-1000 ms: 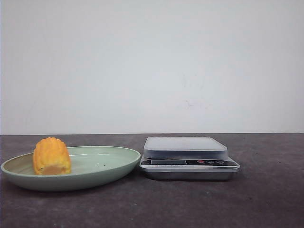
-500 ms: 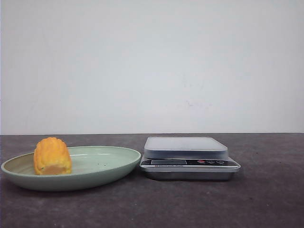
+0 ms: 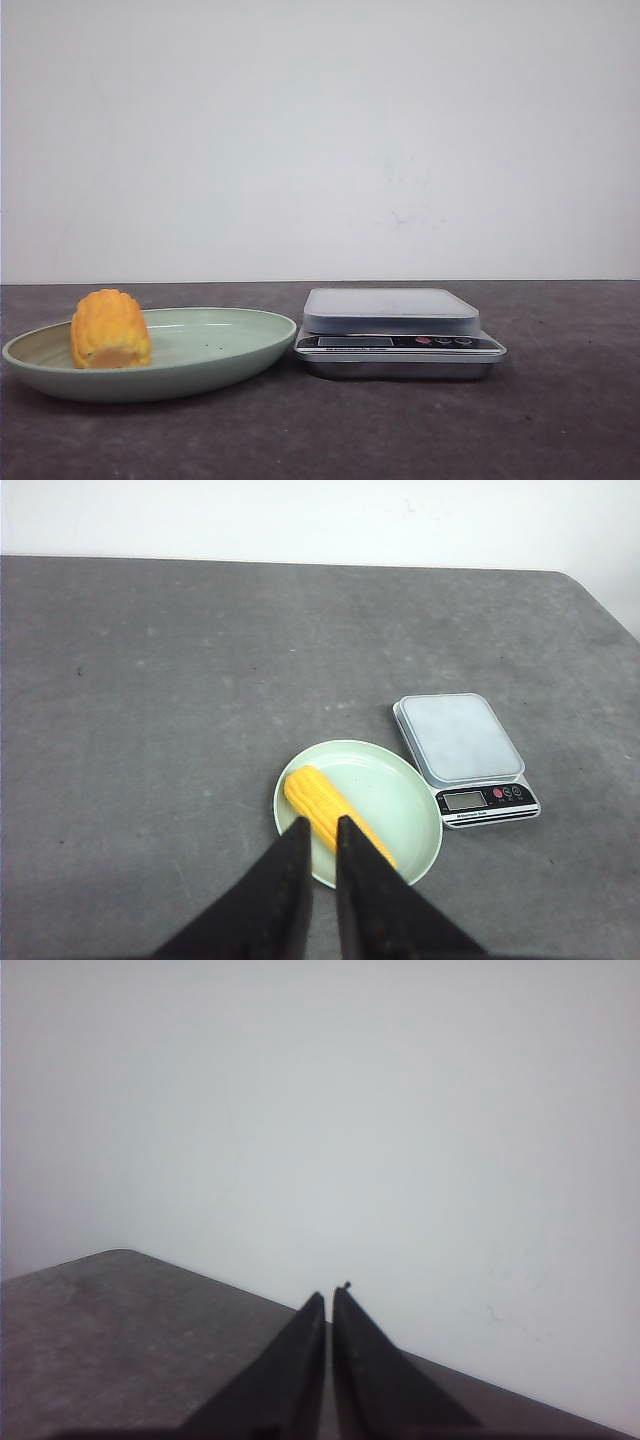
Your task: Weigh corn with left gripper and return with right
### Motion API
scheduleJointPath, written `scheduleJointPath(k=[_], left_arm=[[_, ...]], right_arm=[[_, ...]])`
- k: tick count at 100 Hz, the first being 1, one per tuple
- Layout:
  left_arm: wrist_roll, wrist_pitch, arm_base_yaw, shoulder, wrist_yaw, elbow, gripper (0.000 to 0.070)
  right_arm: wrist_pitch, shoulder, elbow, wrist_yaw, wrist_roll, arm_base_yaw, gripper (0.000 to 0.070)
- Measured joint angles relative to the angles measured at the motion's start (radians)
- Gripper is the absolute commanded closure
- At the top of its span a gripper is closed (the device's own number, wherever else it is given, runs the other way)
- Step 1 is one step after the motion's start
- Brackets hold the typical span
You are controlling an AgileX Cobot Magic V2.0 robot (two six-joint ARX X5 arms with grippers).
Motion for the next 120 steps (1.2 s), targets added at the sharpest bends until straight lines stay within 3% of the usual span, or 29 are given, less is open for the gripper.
scheduleJointPath(k=[13, 39, 48, 62, 68, 102, 120], left_arm=[[0.0, 0.0, 0.0, 0.0, 0.0, 0.0, 0.07], [0.0, 0.0, 0.0, 0.0, 0.0, 0.0, 0.07], [0.0, 0.0, 0.0, 0.0, 0.0, 0.0, 0.07], [0.0, 0.0, 0.0, 0.0, 0.0, 0.0, 0.07], [0.0, 0.0, 0.0, 0.0, 0.0, 0.0, 0.07], [0.0, 0.0, 0.0, 0.0, 0.0, 0.0, 0.07], [0.0, 0.0, 0.0, 0.0, 0.0, 0.0, 0.07]], right_arm=[[-0.037, -0.034, 0.0, -0.007, 0.0, -0.093, 0.0693], [-0.052, -0.082, -0.119, -0.043, 0.0, -0.404, 0.0693], [-0.054, -0.097, -0.214, -0.122, 0.0, -0.535, 0.0693], [-0.057, -0.153, -0.38, -0.322, 0.002, -0.709, 0.0693], [-0.056, -0.188, -0.449, -0.363, 0.013, -0.751, 0.0693], [-0.044, -0.49, -0.711, -0.34, 0.114, -0.858, 0.0693], [-0.057, -0.496, -0.771, -0.352, 0.121, -0.885, 0.0693]])
